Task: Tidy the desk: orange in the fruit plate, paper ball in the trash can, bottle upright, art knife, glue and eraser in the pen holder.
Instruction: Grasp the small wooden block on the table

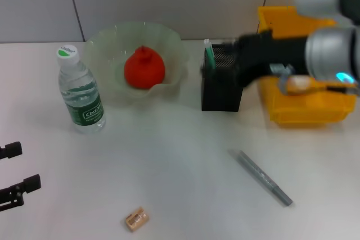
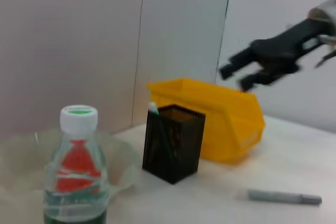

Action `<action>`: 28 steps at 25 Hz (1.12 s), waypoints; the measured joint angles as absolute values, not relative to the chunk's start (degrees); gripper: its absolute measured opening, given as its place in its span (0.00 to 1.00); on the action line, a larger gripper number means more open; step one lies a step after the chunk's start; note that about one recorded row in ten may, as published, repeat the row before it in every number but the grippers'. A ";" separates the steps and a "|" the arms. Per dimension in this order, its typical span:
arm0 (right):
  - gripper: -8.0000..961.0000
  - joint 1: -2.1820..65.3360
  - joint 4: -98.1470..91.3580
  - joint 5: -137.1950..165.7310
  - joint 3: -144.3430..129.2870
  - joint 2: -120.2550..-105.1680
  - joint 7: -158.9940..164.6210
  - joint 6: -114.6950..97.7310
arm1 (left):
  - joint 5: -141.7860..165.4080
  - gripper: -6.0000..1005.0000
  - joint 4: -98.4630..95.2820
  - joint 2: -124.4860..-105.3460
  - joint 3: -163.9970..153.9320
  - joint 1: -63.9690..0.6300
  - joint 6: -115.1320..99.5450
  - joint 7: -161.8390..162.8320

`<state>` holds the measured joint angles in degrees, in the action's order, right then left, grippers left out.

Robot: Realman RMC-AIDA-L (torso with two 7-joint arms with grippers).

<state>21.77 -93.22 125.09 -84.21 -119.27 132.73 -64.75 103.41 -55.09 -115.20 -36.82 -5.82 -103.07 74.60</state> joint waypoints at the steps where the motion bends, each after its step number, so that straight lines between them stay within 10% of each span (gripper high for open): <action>1: 0.67 21.52 -92.38 121.62 -81.93 -119.23 129.02 -68.13 | 103.95 0.81 -56.50 -115.26 -36.82 -5.93 -103.35 76.03; 28: 0.67 17.32 -55.44 109.41 -47.91 -118.82 78.55 -101.89 | 130.30 0.81 -86.36 -118.71 -64.58 -10.97 -95.25 115.18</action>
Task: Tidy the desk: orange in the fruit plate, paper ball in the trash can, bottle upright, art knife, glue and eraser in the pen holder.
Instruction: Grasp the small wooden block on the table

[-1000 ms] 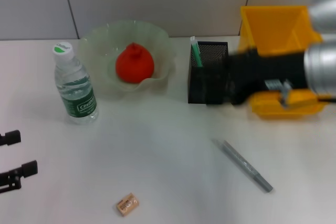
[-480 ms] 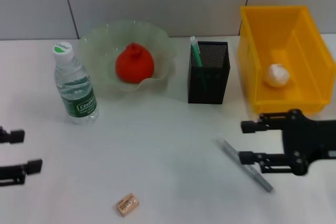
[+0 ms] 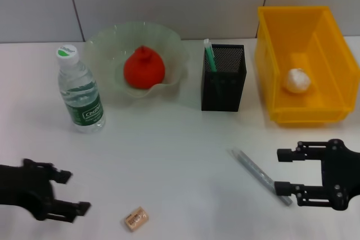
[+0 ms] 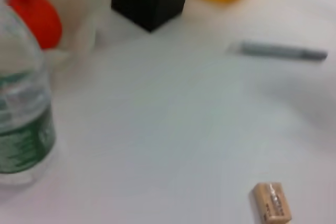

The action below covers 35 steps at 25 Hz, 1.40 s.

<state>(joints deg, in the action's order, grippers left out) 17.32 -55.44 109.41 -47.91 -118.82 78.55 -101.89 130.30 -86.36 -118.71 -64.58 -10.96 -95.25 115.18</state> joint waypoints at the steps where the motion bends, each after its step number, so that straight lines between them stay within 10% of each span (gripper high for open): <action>1: 0.67 17.20 -55.36 109.49 -47.87 -118.74 78.39 -101.78 | 131.03 0.81 -86.53 -118.68 -66.58 -11.12 -94.30 116.34; 35: 0.67 16.40 -54.84 110.84 -42.60 -118.70 75.07 -99.67 | 152.35 0.81 -97.07 -119.09 -107.35 -15.37 -83.84 153.88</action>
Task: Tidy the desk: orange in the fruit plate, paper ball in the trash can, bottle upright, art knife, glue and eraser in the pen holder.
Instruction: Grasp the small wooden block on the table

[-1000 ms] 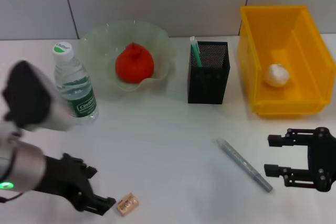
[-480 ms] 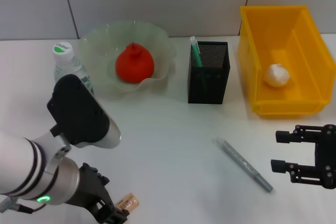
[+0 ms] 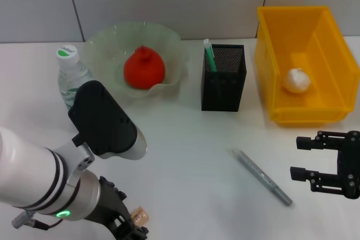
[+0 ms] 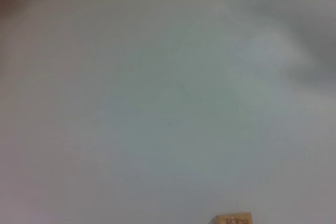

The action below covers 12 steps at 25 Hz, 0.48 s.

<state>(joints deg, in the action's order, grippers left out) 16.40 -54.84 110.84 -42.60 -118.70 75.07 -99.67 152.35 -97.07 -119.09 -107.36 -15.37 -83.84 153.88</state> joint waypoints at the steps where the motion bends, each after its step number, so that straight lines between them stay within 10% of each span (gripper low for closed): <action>1: 0.67 16.40 -54.84 110.84 -42.60 -118.70 75.07 -99.67 | 152.35 0.80 -97.07 -119.09 -107.35 -15.37 -83.84 153.88; 12: 0.67 16.35 -54.84 110.84 -42.63 -118.74 75.05 -99.48 | 153.38 0.69 -94.90 -119.09 -109.67 -17.73 -84.83 155.77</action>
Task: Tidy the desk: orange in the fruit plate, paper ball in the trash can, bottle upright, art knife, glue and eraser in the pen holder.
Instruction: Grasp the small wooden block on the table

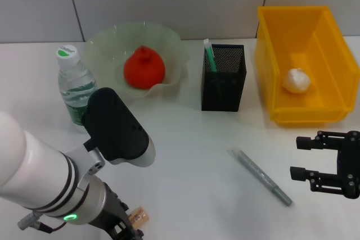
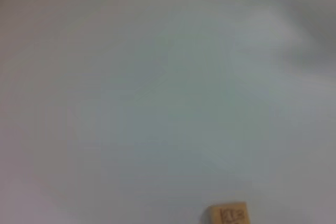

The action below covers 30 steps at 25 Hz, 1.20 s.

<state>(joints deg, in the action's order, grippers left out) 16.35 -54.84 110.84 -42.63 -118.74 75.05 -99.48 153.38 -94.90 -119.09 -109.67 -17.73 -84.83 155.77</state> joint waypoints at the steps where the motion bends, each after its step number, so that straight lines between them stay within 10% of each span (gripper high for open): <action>1: 0.67 16.40 -54.84 110.84 -42.62 -118.74 75.05 -99.48 | 154.05 0.68 -93.67 -119.09 -109.96 -18.42 -84.82 156.13; 30: 0.67 16.57 -54.70 110.83 -42.62 -118.82 75.26 -99.04 | 156.53 0.47 -92.04 -119.18 -115.08 -22.48 -85.60 160.28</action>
